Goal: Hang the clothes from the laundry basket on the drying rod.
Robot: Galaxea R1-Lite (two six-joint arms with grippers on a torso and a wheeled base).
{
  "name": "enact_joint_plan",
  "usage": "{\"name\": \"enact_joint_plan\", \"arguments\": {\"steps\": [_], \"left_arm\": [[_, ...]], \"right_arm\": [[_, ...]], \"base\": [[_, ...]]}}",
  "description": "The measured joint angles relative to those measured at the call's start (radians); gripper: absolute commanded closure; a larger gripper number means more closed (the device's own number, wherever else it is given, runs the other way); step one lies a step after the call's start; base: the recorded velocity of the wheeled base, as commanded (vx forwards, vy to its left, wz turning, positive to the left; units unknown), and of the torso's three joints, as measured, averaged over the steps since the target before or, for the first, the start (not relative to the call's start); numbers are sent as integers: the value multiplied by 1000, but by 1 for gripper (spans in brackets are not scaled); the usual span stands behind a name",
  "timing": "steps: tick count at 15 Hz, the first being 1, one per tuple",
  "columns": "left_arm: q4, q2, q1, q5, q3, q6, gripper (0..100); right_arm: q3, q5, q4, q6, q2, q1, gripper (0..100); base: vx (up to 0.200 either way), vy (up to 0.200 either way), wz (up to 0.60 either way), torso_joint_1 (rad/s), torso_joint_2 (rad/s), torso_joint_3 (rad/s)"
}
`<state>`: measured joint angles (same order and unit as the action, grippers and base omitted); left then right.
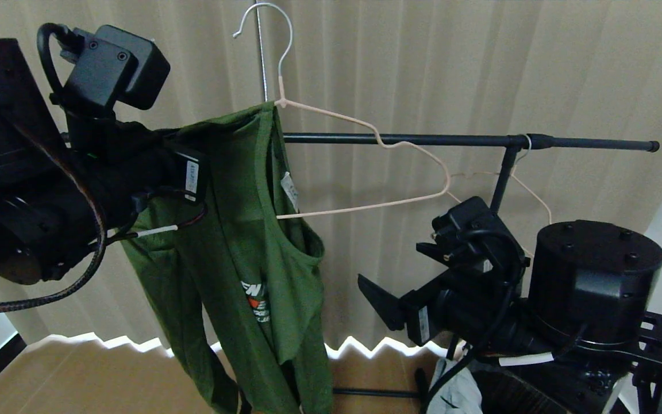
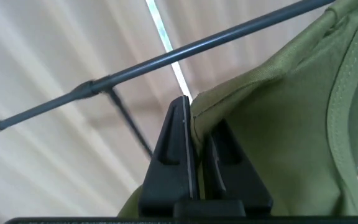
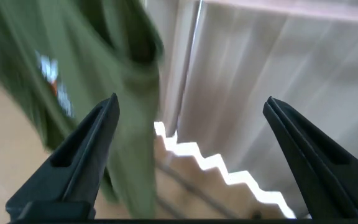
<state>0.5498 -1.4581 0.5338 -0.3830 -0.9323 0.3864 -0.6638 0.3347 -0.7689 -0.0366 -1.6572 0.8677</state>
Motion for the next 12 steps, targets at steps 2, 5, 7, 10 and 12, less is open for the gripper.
{"name": "enact_joint_plan", "arguments": {"steps": [2, 5, 7, 10, 12], "left_arm": [[0, 12, 20, 0, 8, -1, 100], [0, 41, 65, -2, 40, -2, 100], [0, 56, 87, -7, 50, -1, 100], [0, 67, 100, -6, 65, -2, 100], [1, 68, 102, -3, 67, -15, 100]], "right_arm": [[-2, 4, -82, 4, -40, 0, 0], [-36, 4, -145, 7, -116, -5, 0], [-80, 4, -148, 7, -161, -16, 0], [-112, 4, -149, 6, -215, -26, 0], [-111, 4, -149, 5, -241, -24, 0]], "base": [[0, 0, 0, 0, 0, 0], [0, 0, 0, 0, 0, 0], [0, 0, 0, 0, 0, 0], [0, 0, 0, 0, 0, 0], [0, 0, 0, 0, 0, 0]]}}
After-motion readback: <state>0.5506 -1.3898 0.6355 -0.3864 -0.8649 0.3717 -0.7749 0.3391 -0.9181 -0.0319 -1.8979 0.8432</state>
